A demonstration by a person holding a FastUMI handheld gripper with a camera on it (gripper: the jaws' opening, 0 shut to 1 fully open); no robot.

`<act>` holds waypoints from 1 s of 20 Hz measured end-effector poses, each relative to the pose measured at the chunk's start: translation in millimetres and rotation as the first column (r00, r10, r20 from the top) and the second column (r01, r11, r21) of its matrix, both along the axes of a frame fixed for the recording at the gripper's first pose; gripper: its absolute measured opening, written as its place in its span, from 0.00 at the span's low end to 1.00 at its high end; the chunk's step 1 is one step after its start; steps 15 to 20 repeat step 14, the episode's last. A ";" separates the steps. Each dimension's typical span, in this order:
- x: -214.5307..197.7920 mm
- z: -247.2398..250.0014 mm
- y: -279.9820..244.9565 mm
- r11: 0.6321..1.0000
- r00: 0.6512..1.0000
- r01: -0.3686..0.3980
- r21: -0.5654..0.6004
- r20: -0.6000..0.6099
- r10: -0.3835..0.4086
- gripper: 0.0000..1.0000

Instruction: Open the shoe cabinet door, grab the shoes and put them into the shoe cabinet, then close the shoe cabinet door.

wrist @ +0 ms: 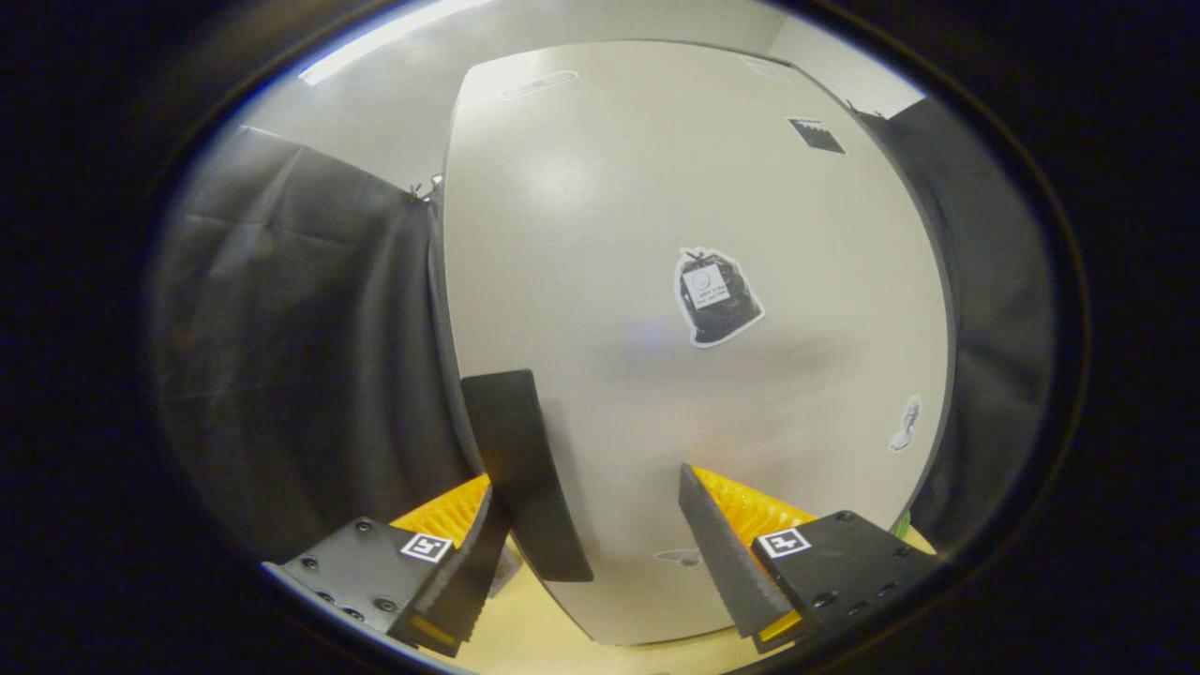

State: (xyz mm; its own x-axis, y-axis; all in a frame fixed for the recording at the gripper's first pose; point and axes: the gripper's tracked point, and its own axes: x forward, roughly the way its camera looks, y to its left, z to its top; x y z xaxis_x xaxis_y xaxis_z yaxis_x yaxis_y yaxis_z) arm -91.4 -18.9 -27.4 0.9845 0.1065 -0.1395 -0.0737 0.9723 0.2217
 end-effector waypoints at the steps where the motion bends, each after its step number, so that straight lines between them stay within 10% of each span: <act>1: -0.4 0.1 0.2 1.000 1.000 0.001 -0.003 0.000 -0.001 1.00; 20: -9.7 1.2 5.2 1.000 1.000 -0.022 -0.006 0.022 0.022 1.00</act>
